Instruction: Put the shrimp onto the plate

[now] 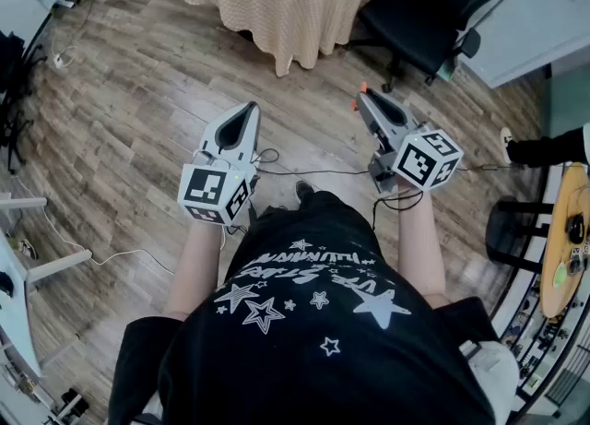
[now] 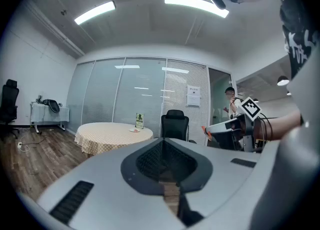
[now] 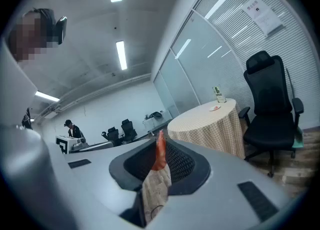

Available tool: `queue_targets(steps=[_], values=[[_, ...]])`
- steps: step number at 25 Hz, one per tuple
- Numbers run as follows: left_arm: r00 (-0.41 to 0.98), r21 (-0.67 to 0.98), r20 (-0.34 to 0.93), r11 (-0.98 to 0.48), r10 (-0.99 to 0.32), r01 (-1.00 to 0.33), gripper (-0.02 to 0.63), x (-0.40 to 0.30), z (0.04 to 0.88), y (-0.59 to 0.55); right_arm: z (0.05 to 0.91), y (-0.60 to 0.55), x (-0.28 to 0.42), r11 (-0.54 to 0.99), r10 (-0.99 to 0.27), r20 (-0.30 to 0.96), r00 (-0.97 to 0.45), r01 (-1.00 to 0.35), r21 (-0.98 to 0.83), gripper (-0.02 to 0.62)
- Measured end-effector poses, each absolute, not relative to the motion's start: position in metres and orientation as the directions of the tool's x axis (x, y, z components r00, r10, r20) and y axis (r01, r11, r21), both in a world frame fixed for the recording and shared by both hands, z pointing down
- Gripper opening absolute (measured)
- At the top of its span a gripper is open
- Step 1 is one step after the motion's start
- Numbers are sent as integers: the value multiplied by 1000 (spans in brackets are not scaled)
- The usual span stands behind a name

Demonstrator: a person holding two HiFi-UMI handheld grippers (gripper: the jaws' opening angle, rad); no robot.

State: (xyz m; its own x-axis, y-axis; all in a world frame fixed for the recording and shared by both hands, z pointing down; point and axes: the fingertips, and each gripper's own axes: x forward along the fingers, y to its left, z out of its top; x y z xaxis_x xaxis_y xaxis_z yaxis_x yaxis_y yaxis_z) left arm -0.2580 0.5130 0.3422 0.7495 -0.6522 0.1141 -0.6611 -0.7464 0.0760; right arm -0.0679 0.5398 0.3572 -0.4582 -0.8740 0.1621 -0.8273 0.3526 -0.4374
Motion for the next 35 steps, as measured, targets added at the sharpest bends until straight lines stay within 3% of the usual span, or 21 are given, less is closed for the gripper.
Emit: queue_targets(steps=[16,35], values=[[777,126,156,-768,-610,-628,2,-262,352,522,372,549,-97,370,-849,230,-476,-846,-385,69],[766,96,183,-765,-616,-637,2,-274,360,515,381,558,-79,300,-884,207,-418,-849,-435,69]])
